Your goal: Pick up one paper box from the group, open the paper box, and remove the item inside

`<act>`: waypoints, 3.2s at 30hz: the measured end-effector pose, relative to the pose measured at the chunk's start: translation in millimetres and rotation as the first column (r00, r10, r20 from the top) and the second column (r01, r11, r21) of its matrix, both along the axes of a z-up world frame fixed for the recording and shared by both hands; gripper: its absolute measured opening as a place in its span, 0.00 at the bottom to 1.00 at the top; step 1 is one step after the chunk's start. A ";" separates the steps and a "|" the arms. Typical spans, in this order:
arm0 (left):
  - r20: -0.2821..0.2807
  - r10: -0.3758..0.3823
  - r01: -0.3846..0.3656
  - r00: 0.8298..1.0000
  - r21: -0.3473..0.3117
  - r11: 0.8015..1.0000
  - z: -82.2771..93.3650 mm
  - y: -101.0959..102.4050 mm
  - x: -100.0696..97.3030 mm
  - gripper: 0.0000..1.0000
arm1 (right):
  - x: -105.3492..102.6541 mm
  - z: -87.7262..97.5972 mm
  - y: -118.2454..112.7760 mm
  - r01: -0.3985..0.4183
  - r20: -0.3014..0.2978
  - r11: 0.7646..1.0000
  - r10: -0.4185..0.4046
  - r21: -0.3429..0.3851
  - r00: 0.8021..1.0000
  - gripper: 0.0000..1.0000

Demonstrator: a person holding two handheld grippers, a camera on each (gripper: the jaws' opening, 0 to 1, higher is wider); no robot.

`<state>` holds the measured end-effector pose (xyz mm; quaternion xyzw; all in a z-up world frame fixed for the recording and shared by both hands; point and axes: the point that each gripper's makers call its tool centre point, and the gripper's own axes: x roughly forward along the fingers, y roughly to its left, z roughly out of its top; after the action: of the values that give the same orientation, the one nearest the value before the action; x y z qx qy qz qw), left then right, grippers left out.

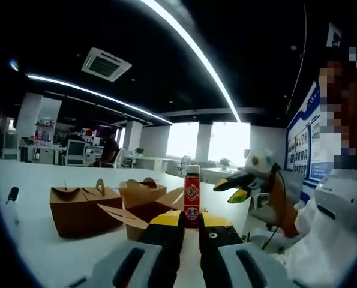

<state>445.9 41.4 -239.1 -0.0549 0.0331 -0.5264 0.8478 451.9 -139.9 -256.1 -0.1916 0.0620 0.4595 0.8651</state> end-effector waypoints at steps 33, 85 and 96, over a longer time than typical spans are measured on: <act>-0.069 -0.099 0.112 0.993 0.229 0.967 -55.2 -8.0 -17.5 0.13 | -12.4 -22.6 24.2 -0.108 -0.072 0.994 0.106 -0.015 0.992 0.33; -0.066 -0.285 0.287 0.956 0.389 0.875 -77.9 -75.9 -56.5 0.12 | -58.2 -34.7 75.7 -0.321 -0.110 0.947 0.317 -0.023 0.942 0.14; -0.101 -0.252 0.271 0.962 0.287 0.919 -75.3 -69.0 -37.2 0.12 | -36.1 -63.3 67.4 -0.297 -0.161 0.953 0.285 -0.057 0.945 0.10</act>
<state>408.6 -27.6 -314.4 0.0623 0.1457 -0.6218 0.7670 415.8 -72.5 -319.4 -0.1980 0.1166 0.5923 0.7722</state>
